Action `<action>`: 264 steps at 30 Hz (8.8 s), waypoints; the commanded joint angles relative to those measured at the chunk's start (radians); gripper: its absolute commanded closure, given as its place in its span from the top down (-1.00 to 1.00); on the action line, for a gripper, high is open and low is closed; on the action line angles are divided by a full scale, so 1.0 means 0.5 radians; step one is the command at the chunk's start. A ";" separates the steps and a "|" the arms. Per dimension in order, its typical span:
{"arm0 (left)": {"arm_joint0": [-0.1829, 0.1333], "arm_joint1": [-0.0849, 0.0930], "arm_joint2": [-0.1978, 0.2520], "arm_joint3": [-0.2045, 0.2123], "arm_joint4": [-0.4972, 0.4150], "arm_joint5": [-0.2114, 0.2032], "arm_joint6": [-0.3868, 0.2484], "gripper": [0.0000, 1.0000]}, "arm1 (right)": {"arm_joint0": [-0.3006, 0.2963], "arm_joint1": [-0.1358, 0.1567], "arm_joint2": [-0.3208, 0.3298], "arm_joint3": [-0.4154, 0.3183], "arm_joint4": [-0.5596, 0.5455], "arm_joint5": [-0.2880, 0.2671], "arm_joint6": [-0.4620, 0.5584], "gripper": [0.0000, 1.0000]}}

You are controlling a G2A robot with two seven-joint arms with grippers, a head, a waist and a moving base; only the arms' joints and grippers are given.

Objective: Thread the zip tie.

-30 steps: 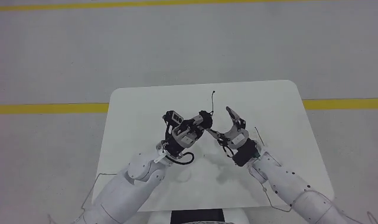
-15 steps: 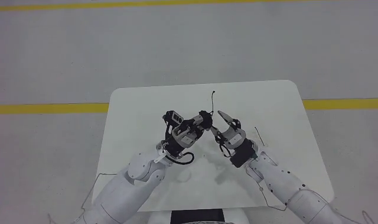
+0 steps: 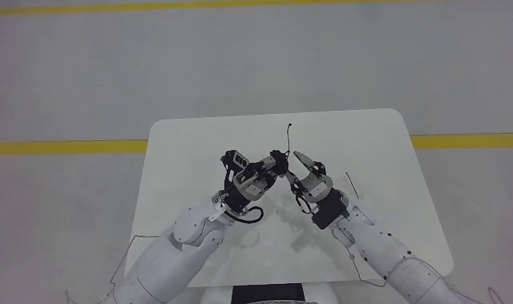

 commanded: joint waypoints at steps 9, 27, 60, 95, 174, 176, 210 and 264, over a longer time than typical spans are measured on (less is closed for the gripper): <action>0.000 0.000 0.000 0.000 0.000 0.000 0.000 -1.00 | -0.014 -0.033 0.052 0.013 -0.006 0.015 -0.016 -0.64; 0.000 0.000 0.000 0.000 0.000 0.000 0.000 -1.00 | -0.036 -0.080 0.112 0.014 -0.043 -0.073 -0.016 -0.60; 0.000 0.000 0.000 0.000 0.000 0.000 0.000 -1.00 | -0.078 -0.160 0.186 0.032 -0.110 -0.117 -0.068 -0.70; 0.000 0.000 0.000 0.000 0.000 0.000 0.000 -1.00 | -0.073 -0.227 0.232 0.062 -0.131 -0.194 -0.039 -0.76; 0.000 0.000 0.000 0.000 0.000 0.000 0.000 -1.00 | 0.017 -0.211 0.092 0.307 -0.135 -0.234 0.238 -1.00; 0.000 0.000 0.000 0.000 0.000 0.000 0.000 -1.00 | 0.014 -0.213 0.095 0.314 -0.135 -0.234 0.255 -1.00; 0.000 0.000 0.000 0.000 0.000 0.000 0.000 -1.00 | -0.153 -0.187 0.431 0.225 0.035 -0.212 0.307 1.00; 0.060 -0.012 -0.106 0.036 -0.764 0.127 -0.734 -1.00 | -0.411 -0.050 0.760 -0.021 0.959 -0.840 0.042 1.00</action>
